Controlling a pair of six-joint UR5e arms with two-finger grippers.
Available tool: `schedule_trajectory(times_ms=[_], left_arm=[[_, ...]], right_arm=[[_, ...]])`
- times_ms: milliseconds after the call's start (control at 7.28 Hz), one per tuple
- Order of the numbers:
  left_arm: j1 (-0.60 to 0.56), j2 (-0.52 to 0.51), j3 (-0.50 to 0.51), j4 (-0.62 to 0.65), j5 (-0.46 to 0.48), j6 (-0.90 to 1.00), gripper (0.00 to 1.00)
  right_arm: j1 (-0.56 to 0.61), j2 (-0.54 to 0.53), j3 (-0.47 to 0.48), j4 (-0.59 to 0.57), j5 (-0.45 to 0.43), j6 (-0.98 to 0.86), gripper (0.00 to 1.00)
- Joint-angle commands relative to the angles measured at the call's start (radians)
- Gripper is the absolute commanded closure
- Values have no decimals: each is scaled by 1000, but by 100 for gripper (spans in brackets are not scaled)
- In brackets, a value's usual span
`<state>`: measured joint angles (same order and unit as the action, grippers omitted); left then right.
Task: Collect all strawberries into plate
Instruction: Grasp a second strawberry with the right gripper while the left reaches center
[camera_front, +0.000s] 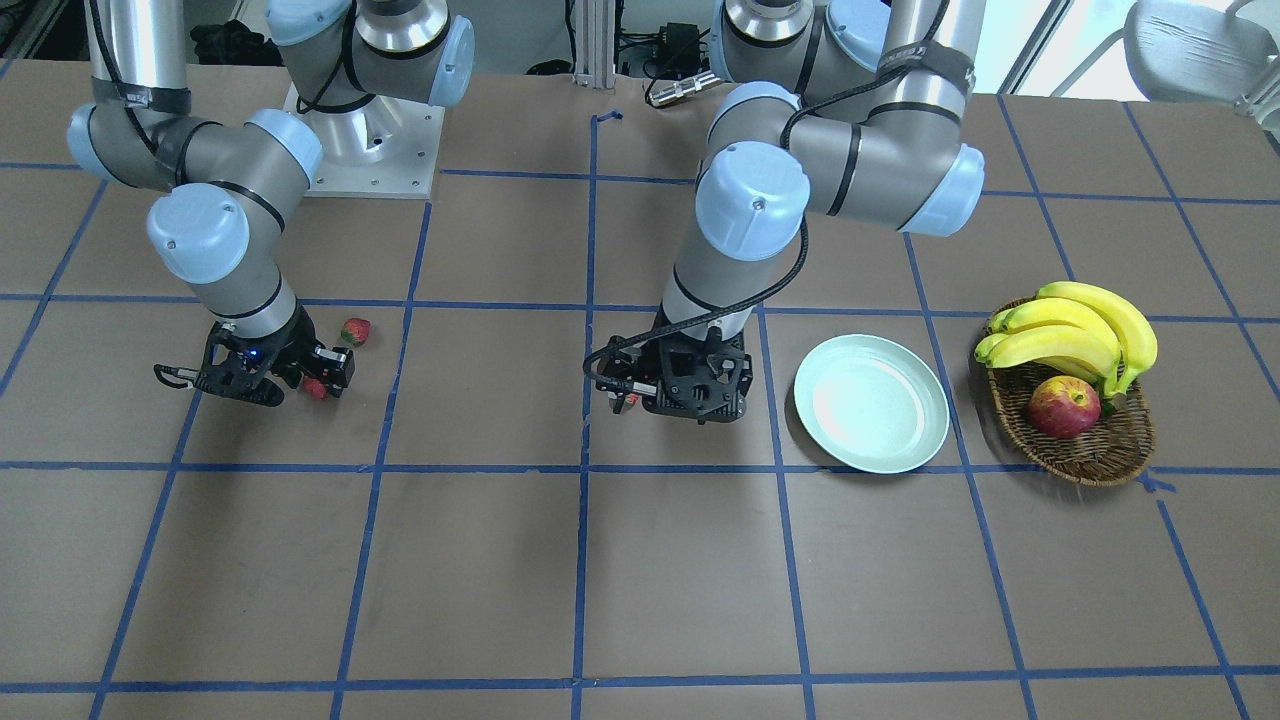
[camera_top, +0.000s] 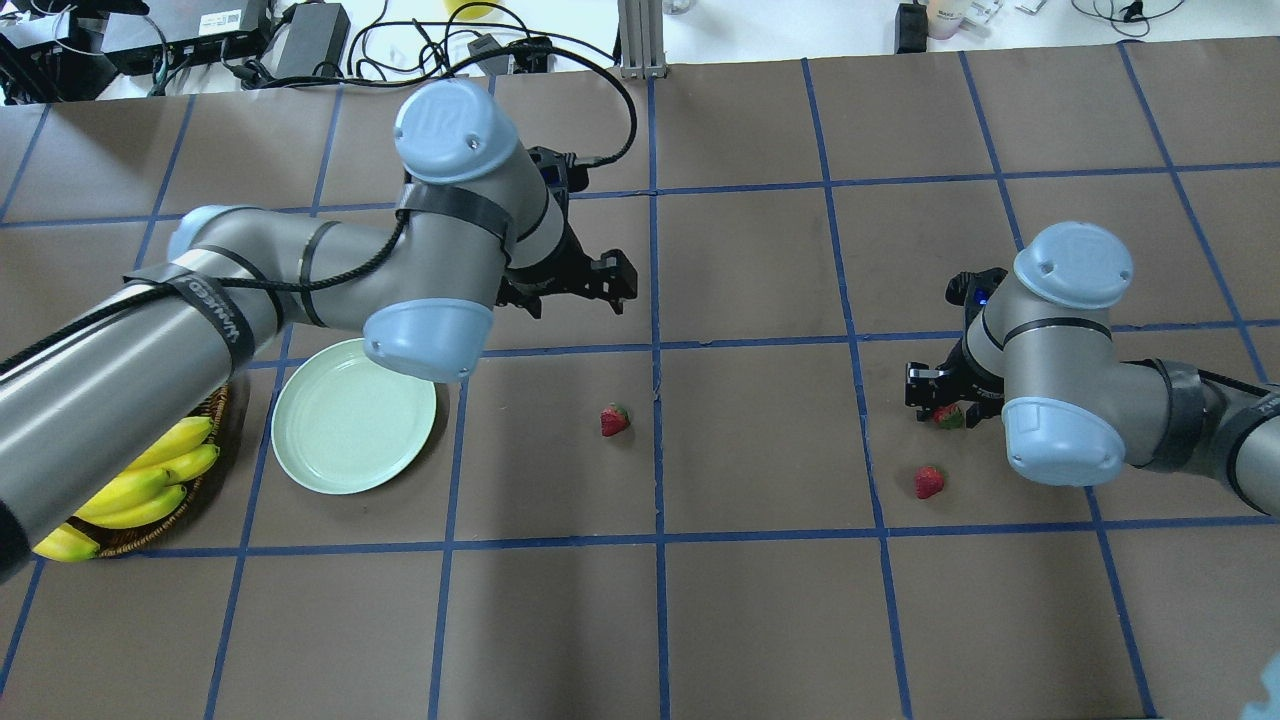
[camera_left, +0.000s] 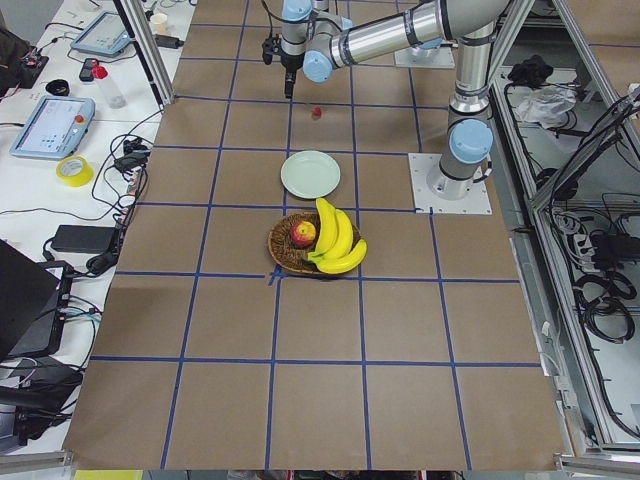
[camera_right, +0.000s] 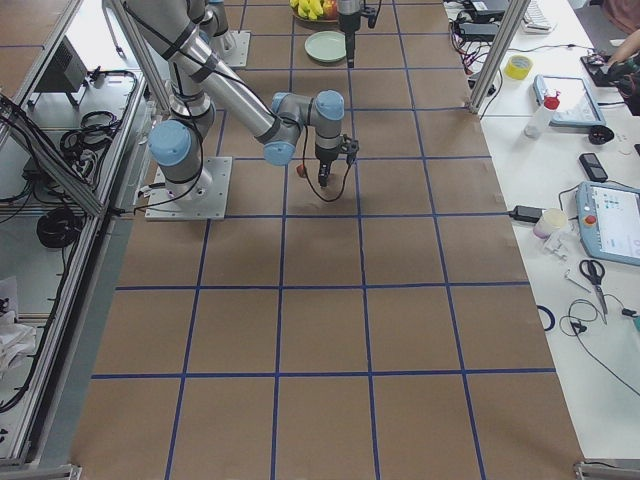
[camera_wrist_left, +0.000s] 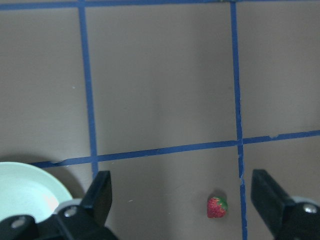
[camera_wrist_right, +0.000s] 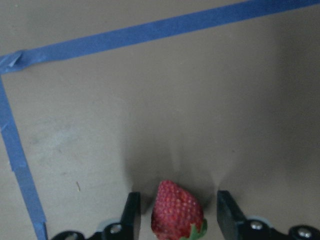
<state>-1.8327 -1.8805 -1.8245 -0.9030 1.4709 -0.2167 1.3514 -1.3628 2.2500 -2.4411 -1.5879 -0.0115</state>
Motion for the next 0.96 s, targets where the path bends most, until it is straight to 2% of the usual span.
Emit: schedule_trajectory(times_ms=[0, 137, 275, 412, 550, 687, 825], left_arm=[[-57, -66, -28, 10, 40, -30, 0], [-57, -90, -70, 13, 43, -27, 3], [-57, -95, -87, 32, 36, -29, 3], [-57, -98, -90, 32, 31, -33, 3], [-60, -111, -91, 32, 5, -33, 7], [-65, -114, -91, 32, -18, -32, 12], [-63, -114, -97, 29, -17, -33, 17]], right_arm=[[0, 1, -6, 7, 0, -1, 66], [0, 1, -9, 10, -3, -1, 71], [8, -1, -39, 20, -6, 4, 71], [11, -1, -108, 127, 0, 14, 71], [32, -1, -194, 242, 2, 43, 72], [85, 1, -242, 292, 3, 114, 72], [156, 1, -251, 292, 3, 227, 71]])
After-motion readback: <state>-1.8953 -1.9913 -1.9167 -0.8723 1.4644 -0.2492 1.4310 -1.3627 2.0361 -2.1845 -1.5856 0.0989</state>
